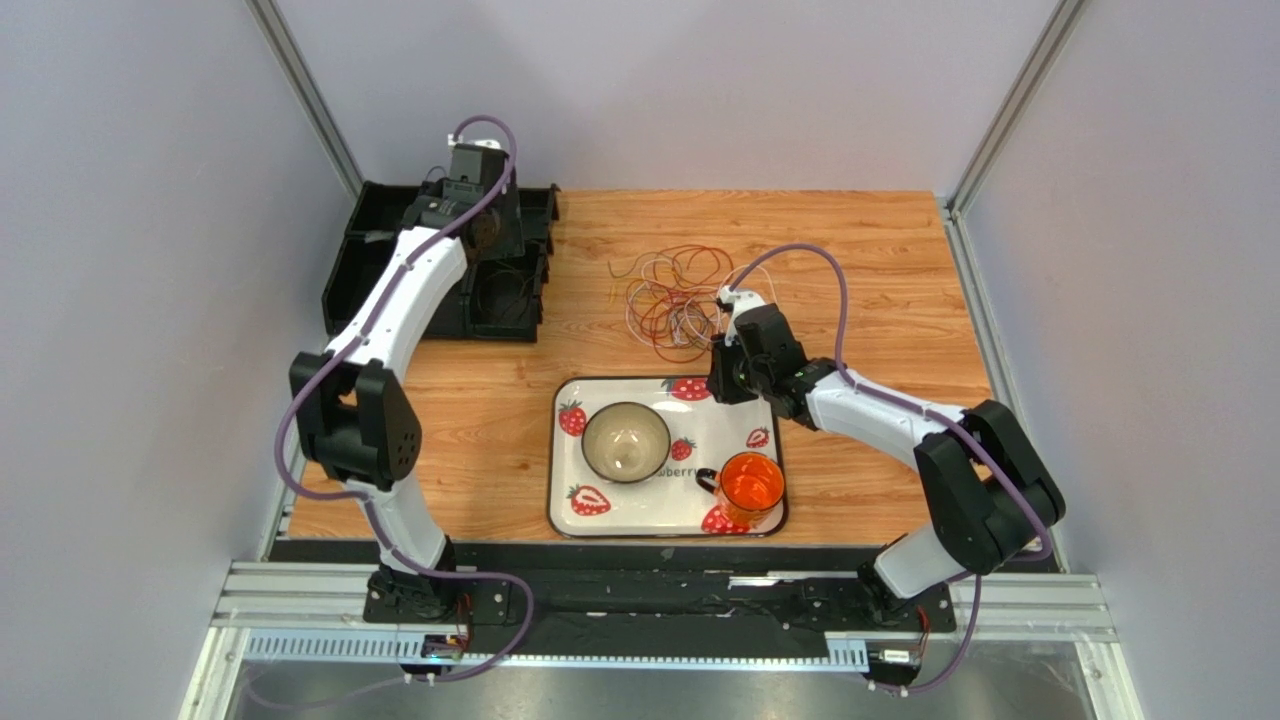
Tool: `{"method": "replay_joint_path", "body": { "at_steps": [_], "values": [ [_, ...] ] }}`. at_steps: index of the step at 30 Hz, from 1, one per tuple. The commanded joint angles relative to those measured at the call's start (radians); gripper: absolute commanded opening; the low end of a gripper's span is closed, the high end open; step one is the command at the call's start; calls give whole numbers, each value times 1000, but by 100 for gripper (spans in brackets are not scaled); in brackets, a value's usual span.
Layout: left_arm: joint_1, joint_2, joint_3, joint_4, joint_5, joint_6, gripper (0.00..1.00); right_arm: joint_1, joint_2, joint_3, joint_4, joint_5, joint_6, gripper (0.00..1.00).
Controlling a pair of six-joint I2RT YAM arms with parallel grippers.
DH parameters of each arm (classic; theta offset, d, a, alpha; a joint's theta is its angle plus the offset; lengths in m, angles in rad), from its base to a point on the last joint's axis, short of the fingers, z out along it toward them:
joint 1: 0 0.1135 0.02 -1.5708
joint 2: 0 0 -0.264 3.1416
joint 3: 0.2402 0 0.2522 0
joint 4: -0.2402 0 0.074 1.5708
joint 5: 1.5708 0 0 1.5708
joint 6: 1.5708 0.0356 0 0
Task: Untangle the cables
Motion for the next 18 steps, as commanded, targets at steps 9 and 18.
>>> {"method": "replay_joint_path", "body": {
  "at_steps": [9, 18],
  "values": [
    [-171, -102, -64, 109, 139, 21, 61, -4, -80, -27, 38, 155, 57, 20],
    [-298, -10, -146, 329, 231, 63, 61, -2, -162, -99, 46, 303, 140, 89]
  ]
}}
